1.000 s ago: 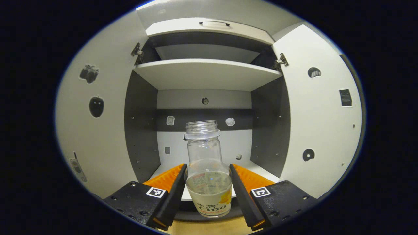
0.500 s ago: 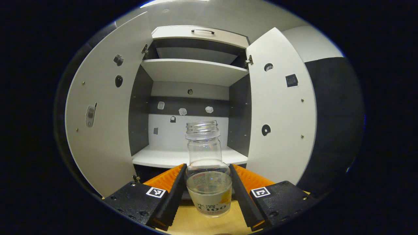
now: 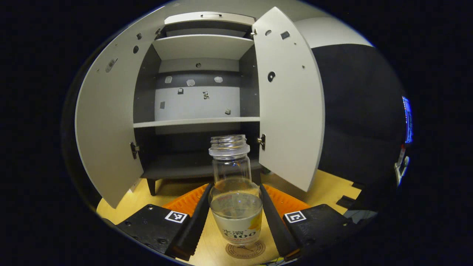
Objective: Grasp the bottle in the cabinet with the left hand and place it on the coaster, then close the right door with the right hand and the left door with the left hand.
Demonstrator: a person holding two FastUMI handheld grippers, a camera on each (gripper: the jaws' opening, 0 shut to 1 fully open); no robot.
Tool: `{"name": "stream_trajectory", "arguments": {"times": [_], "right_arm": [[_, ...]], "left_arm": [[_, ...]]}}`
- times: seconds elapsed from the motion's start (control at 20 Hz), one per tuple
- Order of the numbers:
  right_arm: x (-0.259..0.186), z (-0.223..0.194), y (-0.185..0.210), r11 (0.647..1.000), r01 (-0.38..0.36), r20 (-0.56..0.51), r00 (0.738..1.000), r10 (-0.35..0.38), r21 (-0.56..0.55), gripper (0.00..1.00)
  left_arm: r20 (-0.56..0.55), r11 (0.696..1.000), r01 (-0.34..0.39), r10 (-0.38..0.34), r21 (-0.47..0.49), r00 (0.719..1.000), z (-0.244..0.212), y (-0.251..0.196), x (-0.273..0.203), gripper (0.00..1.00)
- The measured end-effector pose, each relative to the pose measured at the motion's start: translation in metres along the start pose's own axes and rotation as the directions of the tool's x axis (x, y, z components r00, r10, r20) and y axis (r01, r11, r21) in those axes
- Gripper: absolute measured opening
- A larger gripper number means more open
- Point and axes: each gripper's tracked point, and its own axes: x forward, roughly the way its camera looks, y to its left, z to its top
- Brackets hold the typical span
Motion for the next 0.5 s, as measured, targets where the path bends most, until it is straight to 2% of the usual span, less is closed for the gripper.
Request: {"name": "stream_trajectory", "arguments": {"times": [0.15,0.25,0.3,0.35,0.5], "right_arm": [[0.020,-0.017,0.004,1.000,-0.019,-0.025,1.000,0.018,-0.021,0.98],[0.034,-0.032,0.009,0.999,-0.030,-0.046,0.998,0.029,-0.016,0.98],[0.039,-0.041,0.013,0.999,-0.041,-0.062,0.997,0.041,-0.004,0.94],[0.042,-0.045,0.020,0.998,-0.061,-0.064,0.996,0.061,0.008,0.98],[0.051,-0.052,0.040,0.992,-0.119,-0.055,0.991,0.122,0.044,0.98]], "left_arm": [[-0.001,0.998,0.061,-0.061,0.026,0.998,-0.041,-0.015,0.000,0.81],[-0.002,0.997,0.072,-0.072,0.037,0.997,-0.063,-0.014,0.001,0.81],[-0.003,0.996,0.081,-0.081,0.031,0.997,-0.072,-0.016,0.002,0.81],[-0.001,0.995,0.094,-0.094,0.025,0.996,-0.079,-0.019,0.001,0.81],[0.038,0.988,0.129,-0.133,0.083,0.990,-0.080,-0.029,-0.005,0.82]]}}
